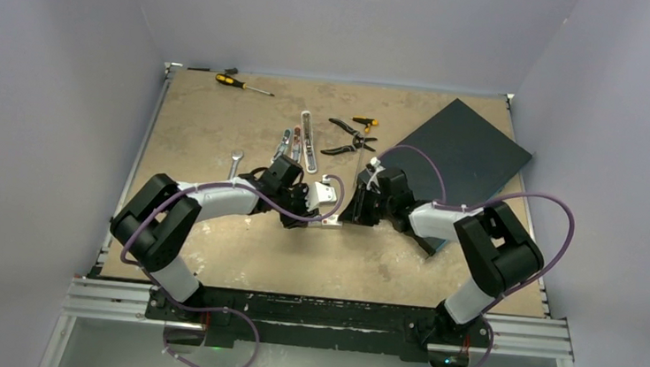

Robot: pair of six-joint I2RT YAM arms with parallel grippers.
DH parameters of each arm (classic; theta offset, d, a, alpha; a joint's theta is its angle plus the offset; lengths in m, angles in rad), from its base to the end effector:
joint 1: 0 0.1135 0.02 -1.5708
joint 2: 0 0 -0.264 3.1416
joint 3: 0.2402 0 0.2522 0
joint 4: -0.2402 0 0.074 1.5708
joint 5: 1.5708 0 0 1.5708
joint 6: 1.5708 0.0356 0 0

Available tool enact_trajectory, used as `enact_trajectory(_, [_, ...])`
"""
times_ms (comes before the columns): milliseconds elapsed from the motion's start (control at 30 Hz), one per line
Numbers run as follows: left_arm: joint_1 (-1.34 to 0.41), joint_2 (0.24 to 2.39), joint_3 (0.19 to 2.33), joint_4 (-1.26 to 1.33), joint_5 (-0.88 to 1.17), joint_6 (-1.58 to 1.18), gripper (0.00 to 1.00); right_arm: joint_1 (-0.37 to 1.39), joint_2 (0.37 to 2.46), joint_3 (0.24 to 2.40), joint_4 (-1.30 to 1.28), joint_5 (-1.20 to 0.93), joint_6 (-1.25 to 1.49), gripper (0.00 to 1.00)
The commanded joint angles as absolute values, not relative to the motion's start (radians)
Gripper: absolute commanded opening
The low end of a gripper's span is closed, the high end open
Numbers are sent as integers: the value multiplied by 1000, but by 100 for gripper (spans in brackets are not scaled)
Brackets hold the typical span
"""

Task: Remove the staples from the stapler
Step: Close the staple box at the center of the board.

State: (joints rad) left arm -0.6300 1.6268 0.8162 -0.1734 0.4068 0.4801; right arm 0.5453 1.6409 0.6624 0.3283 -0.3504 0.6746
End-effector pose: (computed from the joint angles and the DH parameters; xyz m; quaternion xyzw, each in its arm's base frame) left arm 0.2391 -0.1917 0.1521 0.5437 0.7660 -0.2140 0.2680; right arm 0.2592 0.1715 0.1421 -0.0203 0.8854 0.3786 0.2691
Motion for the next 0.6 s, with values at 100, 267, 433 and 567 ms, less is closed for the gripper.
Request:
enact_trajectory(100, [-642, 1642, 846, -192, 445, 479, 26, 555, 1652, 698, 336, -362, 682, 22])
enact_trajectory(267, [-648, 1643, 850, -223, 452, 504, 26, 558, 1654, 706, 336, -364, 680, 21])
enact_trajectory(433, [-659, 1644, 858, -240, 463, 516, 26, 559, 1658, 716, 329, -361, 673, 21])
enact_trajectory(567, [-667, 1648, 860, -232, 461, 511, 26, 560, 1658, 720, 325, -366, 672, 20])
